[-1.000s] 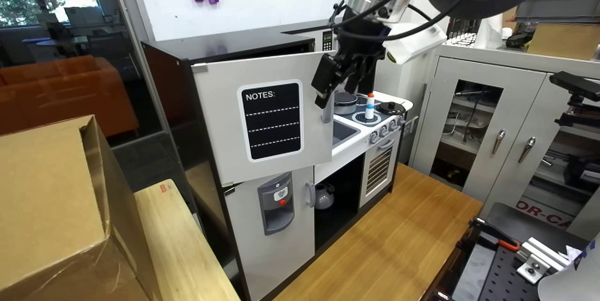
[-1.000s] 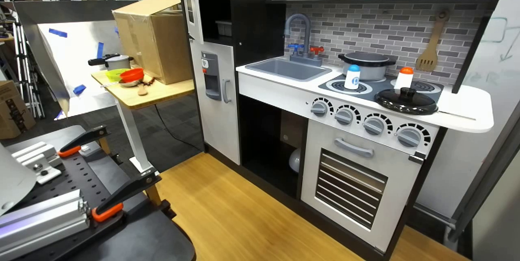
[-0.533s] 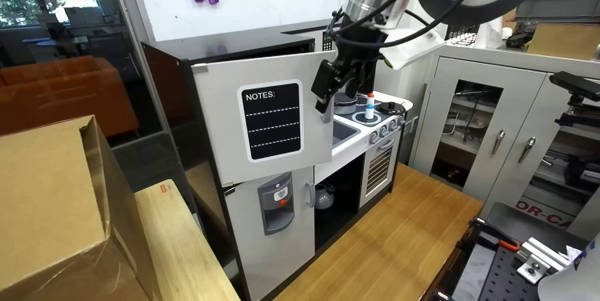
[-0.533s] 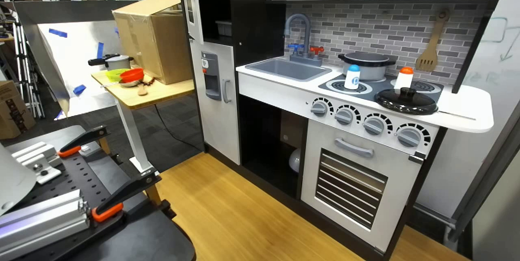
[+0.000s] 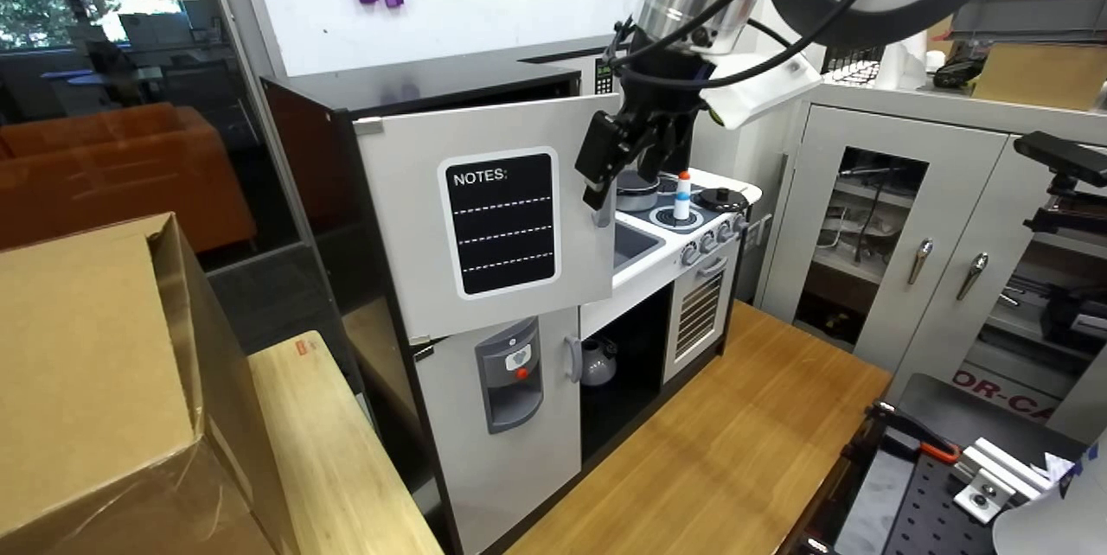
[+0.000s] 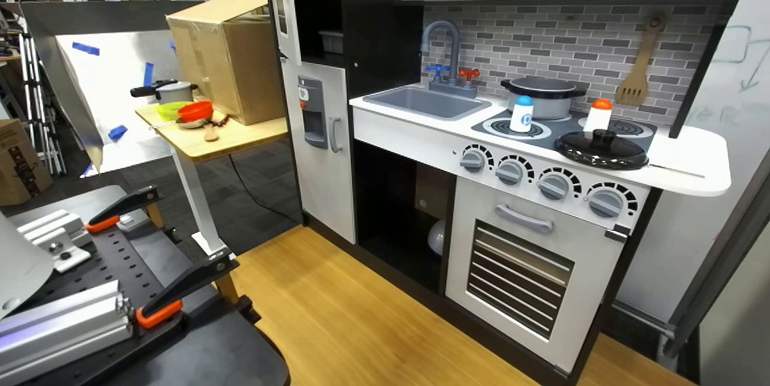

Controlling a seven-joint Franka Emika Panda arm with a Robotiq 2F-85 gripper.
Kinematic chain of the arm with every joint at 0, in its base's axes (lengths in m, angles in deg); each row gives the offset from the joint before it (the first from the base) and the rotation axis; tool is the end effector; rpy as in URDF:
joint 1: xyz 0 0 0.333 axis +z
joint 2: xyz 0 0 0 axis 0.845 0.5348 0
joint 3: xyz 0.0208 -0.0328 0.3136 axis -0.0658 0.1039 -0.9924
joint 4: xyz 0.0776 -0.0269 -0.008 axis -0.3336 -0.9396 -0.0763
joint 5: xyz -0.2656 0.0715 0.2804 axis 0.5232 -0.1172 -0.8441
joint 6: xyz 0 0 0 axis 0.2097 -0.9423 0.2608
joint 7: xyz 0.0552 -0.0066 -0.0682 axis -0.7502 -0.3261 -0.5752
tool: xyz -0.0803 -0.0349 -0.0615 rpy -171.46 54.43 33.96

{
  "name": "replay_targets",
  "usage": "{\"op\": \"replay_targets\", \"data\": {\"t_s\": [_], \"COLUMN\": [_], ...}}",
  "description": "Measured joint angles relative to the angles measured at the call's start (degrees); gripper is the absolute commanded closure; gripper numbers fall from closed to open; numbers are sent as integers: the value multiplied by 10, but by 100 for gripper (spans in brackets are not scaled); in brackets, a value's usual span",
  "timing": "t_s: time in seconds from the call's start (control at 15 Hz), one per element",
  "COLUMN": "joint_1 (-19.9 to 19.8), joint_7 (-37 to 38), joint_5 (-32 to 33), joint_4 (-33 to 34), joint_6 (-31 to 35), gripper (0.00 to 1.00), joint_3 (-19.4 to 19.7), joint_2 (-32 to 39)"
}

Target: Close the open drawer and then open it again.

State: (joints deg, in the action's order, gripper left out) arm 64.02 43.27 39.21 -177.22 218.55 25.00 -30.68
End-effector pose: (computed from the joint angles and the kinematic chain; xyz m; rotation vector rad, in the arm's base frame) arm 0.4235 0.1573 0.4869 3.0863 0.0555 0.5641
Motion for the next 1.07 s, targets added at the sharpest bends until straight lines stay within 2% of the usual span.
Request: {"op": "replay_targets", "data": {"t_s": [0.13,0.33,0.4,0.47,0.53,0.67,0.87,1.07], "joint_1": [0,0,0,0,0,0,0,-1], "joint_7": [0,0,1,2,2,2,2,4], "joint_5": [0,0,1,1,1,1,3,10], "joint_4": [0,0,0,0,0,0,2,9], "joint_6": [0,0,0,0,0,1,7,20], "gripper": [0,9,16,33,35,50,56,54], "joint_3": [0,0,0,0,0,0,-1,-3], "joint_2": [0,0,0,0,1,2,7,27]}}
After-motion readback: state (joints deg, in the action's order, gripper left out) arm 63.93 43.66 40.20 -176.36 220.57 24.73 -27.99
